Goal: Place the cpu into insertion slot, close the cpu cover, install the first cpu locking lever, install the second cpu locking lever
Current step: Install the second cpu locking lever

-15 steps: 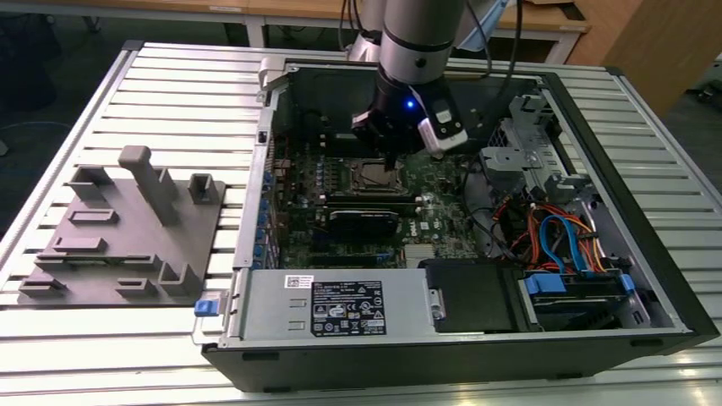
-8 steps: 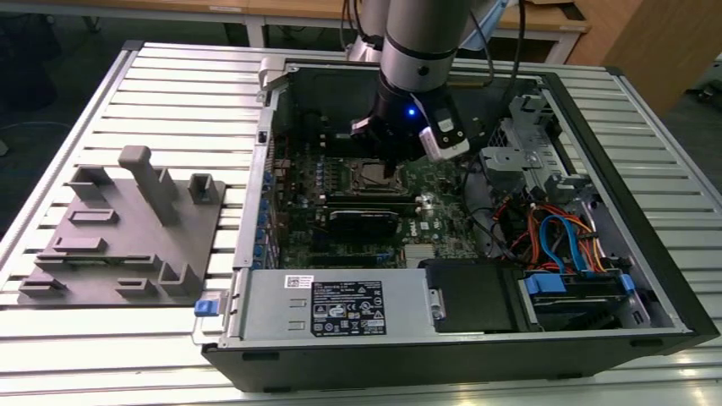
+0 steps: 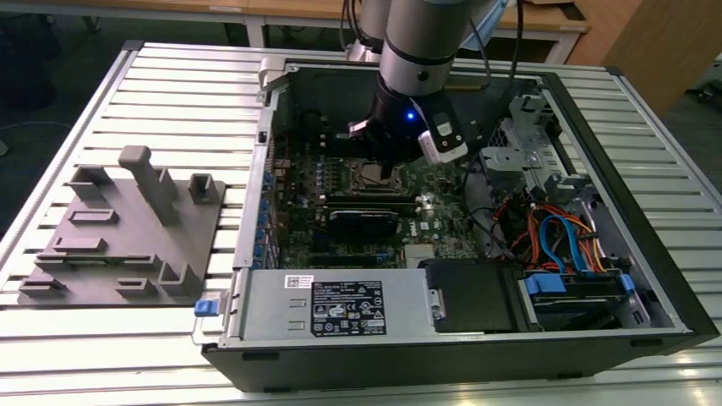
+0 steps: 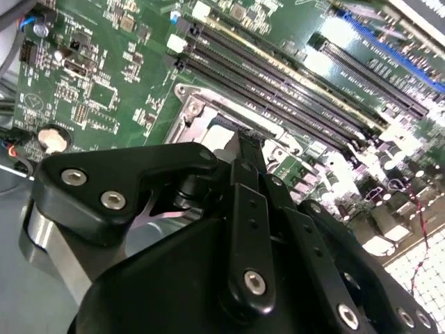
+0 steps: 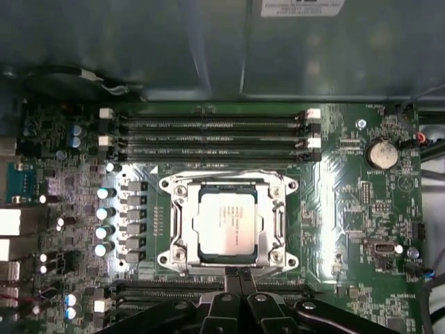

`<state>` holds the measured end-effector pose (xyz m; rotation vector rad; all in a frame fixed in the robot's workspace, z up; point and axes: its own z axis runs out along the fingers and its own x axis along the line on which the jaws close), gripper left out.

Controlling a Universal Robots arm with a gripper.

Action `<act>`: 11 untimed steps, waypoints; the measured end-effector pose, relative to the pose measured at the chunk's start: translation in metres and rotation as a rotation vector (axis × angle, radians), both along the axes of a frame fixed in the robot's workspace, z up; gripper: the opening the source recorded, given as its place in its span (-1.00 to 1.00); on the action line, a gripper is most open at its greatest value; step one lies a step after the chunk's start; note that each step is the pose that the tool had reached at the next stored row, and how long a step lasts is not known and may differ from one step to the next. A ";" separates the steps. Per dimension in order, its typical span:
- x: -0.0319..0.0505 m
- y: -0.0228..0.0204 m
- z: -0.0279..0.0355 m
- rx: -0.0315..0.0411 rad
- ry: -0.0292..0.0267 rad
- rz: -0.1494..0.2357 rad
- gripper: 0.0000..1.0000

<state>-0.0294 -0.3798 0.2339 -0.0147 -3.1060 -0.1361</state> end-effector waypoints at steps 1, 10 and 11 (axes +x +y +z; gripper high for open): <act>-0.0002 -0.0002 0.0000 0.0113 0.0000 0.000 -0.79; -0.0008 -0.0011 -0.0002 0.0360 0.0008 0.002 -0.79; -0.0008 -0.0011 -0.0003 0.0360 0.0008 0.002 -0.79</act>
